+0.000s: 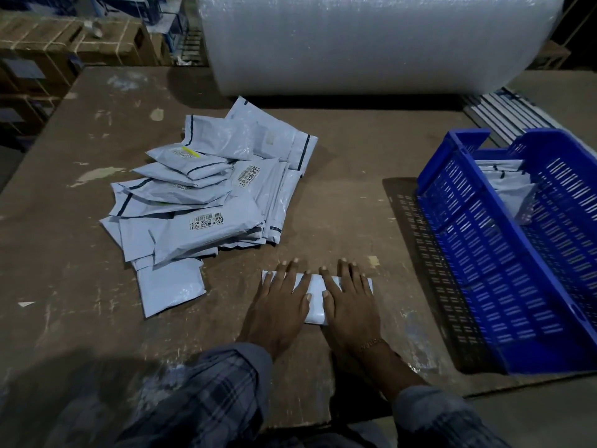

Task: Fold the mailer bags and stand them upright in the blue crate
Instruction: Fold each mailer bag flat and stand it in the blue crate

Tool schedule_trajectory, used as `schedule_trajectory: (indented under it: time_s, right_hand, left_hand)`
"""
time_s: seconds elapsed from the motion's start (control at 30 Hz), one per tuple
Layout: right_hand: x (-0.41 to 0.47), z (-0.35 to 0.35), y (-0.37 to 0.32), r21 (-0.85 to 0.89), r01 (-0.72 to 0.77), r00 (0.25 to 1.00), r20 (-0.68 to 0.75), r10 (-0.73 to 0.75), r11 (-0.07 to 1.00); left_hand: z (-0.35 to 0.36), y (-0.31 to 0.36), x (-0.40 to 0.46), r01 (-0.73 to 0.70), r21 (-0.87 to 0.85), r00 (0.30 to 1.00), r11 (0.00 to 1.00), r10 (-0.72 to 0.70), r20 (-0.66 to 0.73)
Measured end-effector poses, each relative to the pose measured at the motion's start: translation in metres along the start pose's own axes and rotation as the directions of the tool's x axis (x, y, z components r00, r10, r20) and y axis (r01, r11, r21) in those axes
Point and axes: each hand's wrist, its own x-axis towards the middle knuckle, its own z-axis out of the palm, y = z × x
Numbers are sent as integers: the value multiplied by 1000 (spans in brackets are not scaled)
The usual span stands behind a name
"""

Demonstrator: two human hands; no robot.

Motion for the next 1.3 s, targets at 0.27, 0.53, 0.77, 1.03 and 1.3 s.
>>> schedule_trajectory:
  time_s: [0.27, 0.53, 0.77, 1.03, 1.3]
  right_hand:
    - [6, 10, 4, -45, 47, 999, -23, -48, 998]
    - [7, 8, 2, -67, 28, 999, -31, -30, 997]
    - [-3, -15, 0, 39, 31, 998, 53, -33, 999]
    - [-9, -68, -13, 68, 119, 990, -87, -113, 991]
    - [-40, -56, -25, 136, 169, 983, -91, -157, 976]
  left_hand:
    - [4, -2, 6, -16, -14, 1000, 1000, 16, 12]
    - [1, 2, 9, 26, -32, 998, 999, -24, 51]
    - [-11, -9, -4, 79, -222, 996, 972, -66, 62]
    - [-65, -33, -2, -12, -304, 997, 953, -11, -74]
    - [-62, -38, -29, -125, -480, 983, 868, 41, -181]
